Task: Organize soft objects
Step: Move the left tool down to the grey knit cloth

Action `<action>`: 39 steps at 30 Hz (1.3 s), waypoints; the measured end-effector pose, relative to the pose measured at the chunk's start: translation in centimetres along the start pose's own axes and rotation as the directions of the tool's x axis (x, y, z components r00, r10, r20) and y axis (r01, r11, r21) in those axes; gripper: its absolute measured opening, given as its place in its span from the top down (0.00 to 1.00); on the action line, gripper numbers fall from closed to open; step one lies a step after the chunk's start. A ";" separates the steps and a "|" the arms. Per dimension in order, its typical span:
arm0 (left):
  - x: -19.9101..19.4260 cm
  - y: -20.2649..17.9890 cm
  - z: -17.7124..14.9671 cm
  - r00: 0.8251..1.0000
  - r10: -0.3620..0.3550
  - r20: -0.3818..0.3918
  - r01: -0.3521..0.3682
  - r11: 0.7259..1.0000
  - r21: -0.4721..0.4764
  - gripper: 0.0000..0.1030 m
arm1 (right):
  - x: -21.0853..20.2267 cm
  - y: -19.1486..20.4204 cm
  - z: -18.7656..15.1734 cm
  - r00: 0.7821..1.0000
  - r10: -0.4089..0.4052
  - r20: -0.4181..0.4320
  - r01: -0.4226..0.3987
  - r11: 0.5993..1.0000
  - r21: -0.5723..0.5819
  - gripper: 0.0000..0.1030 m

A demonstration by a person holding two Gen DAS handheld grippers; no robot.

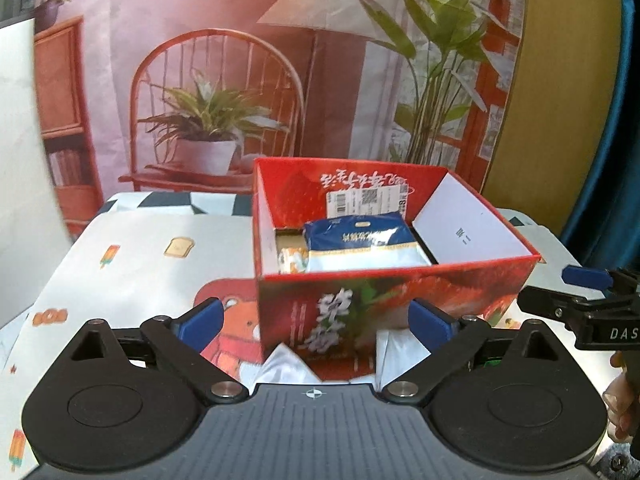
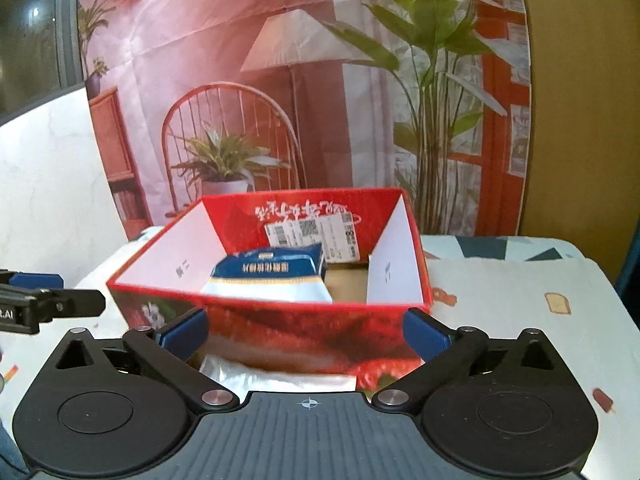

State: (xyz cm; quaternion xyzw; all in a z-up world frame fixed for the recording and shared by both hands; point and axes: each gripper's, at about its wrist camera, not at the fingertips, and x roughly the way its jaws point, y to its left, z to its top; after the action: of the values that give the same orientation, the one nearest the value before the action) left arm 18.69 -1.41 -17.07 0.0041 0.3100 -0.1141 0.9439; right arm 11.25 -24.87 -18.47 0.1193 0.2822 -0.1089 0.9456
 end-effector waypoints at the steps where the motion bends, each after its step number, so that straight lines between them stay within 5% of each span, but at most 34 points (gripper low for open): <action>1: -0.2 0.1 -0.3 1.000 0.001 0.000 -0.001 1.000 -0.004 0.03 | -0.2 0.1 -0.3 1.000 -0.004 -0.005 0.004 1.000 0.000 0.00; 25: -0.6 1.6 -7.8 0.988 -0.057 -0.145 0.040 0.992 -0.120 0.04 | -2.6 1.9 -6.2 0.994 0.028 -0.106 -0.030 0.999 -0.016 0.01; 39: -0.4 2.3 -10.7 0.977 -0.071 -0.199 0.033 0.981 -0.191 0.20 | -5.3 1.2 -7.6 0.992 -0.036 -0.120 0.035 0.999 -0.007 0.07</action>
State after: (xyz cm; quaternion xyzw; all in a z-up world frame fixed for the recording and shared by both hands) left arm 12.63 1.74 -25.57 -0.0810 0.4147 -0.1082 0.8999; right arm 3.42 -20.80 -21.52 0.1186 0.3410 -0.1176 0.9251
